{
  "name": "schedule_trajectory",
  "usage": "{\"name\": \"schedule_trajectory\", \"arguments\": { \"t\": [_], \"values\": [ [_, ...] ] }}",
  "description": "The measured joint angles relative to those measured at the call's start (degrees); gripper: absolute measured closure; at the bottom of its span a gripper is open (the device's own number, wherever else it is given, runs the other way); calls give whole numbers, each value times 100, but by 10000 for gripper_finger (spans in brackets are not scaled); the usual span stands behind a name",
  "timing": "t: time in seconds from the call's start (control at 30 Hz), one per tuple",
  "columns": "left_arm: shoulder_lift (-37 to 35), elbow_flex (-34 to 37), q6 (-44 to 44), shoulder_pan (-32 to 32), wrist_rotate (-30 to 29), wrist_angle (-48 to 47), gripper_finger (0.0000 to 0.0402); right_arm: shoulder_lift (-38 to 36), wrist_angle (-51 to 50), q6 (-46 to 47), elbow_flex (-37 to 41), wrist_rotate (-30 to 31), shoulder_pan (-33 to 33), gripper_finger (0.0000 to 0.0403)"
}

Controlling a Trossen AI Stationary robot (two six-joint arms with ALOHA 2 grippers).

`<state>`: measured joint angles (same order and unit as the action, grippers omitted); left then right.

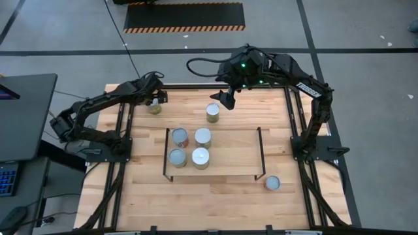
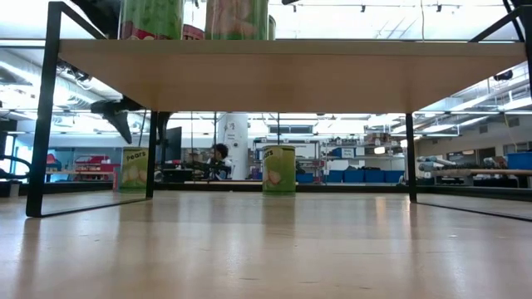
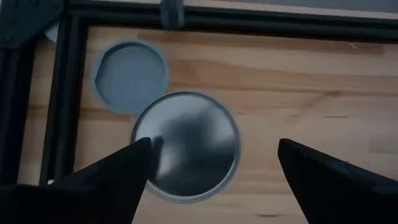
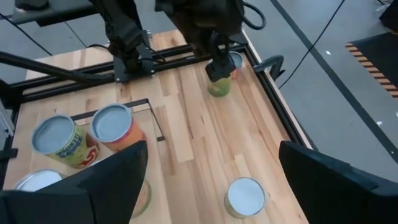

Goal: Pick and place cans onto a shelf
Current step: Put the left canned pears on the shelf

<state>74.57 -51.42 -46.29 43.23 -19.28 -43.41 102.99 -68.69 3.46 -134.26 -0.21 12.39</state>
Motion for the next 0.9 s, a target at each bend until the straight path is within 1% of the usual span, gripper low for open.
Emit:
{"name": "schedule_trajectory", "arguments": {
  "t": [0.13, 0.27, 0.47, 0.5, 0.6, 0.9],
  "values": [
    [6, 25, -256, -14, -209, -354, 45, 1, -2, 35, 0, 2, 61, 31],
    [8, 139, -418, -10, -381, -284, 45, 1, -4, 99, 0, 2, 111, 31],
    [79, 453, -402, 104, -336, 468, 45, 1, -2, 91, 0, 13, 123, 32],
    [97, 503, -411, 128, -412, 555, 45, 1, -6, 90, 0, 13, 123, 32],
    [151, 499, -329, 162, -585, 689, 45, 1, -7, 90, 0, 13, 126, 32],
    [153, 504, -255, 129, -420, 782, 45, 1, -26, 125, 0, 9, 126, 32]
  ]
}}
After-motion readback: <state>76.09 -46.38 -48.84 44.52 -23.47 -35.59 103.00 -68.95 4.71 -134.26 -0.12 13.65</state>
